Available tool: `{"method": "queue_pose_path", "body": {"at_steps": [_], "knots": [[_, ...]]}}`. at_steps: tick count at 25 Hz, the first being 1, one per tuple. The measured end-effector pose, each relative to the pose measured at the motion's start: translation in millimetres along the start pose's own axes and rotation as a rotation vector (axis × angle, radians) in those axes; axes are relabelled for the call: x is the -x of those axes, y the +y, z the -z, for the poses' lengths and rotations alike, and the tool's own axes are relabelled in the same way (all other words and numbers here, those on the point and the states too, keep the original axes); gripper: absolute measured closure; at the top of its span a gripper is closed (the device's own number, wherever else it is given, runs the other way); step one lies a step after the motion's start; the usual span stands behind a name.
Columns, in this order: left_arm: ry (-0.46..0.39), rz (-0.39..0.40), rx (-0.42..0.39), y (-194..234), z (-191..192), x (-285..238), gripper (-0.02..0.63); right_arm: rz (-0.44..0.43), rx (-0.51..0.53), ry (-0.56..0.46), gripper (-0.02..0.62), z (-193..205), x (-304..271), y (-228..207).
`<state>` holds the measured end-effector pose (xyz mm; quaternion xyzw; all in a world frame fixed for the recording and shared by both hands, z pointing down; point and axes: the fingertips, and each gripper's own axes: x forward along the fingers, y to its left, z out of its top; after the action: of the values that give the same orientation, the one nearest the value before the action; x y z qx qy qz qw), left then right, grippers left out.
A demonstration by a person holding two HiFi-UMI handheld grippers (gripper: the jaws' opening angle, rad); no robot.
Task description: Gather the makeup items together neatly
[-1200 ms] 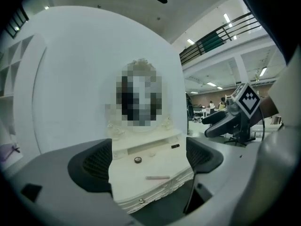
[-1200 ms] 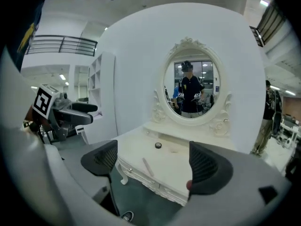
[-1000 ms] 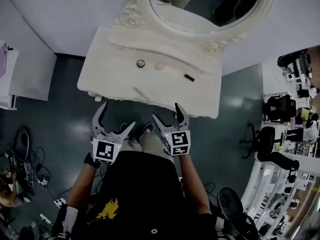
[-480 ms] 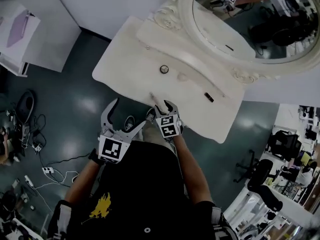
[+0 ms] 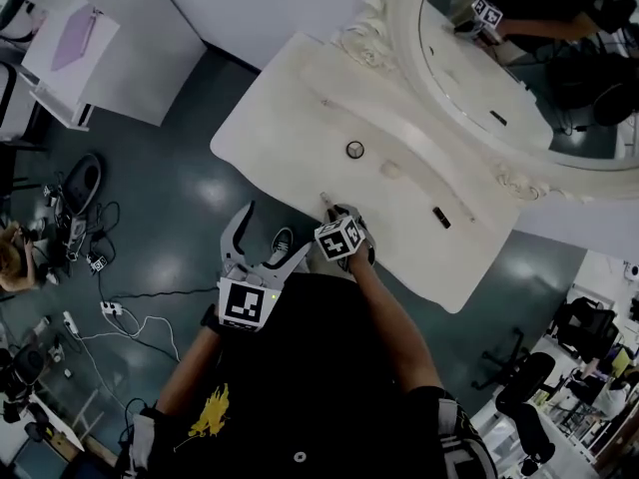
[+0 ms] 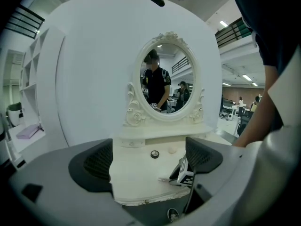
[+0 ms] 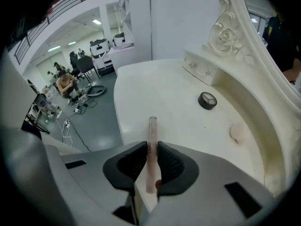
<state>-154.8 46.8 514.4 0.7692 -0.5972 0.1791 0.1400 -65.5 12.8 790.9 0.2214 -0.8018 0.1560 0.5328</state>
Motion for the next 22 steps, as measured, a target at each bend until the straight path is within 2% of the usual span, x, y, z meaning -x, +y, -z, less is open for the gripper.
{"method": "queue_pose_path", "body": {"at_steps": [4, 6, 8, 14, 17, 22], "knots": [[-0.004, -0.01, 0.012, -13, -6, -14, 0.115, -0.05, -0.119, -0.032, 0.512, -5, 10, -23], [-0.017, -0.003, -0.005, -20, -12, -20, 0.115, -0.045, -0.2, -0.074, 0.512, -8, 25, -43], [-0.037, -0.002, -0.013, -26, -20, -26, 0.115, -0.014, -0.285, -0.128, 0.512, -11, 43, -70], [0.002, 0.032, -0.044, -52, -28, -48, 0.115, 0.088, -0.597, -0.317, 0.512, -21, 98, -173], [0.009, 0.054, -0.067, -62, -30, -58, 0.115, 0.135, -0.683, -0.374, 0.512, -23, 114, -214], [-0.058, 0.076, -0.082, -67, -48, -76, 0.115, 0.205, -0.829, -0.408, 0.512, -16, 129, -265]]}}
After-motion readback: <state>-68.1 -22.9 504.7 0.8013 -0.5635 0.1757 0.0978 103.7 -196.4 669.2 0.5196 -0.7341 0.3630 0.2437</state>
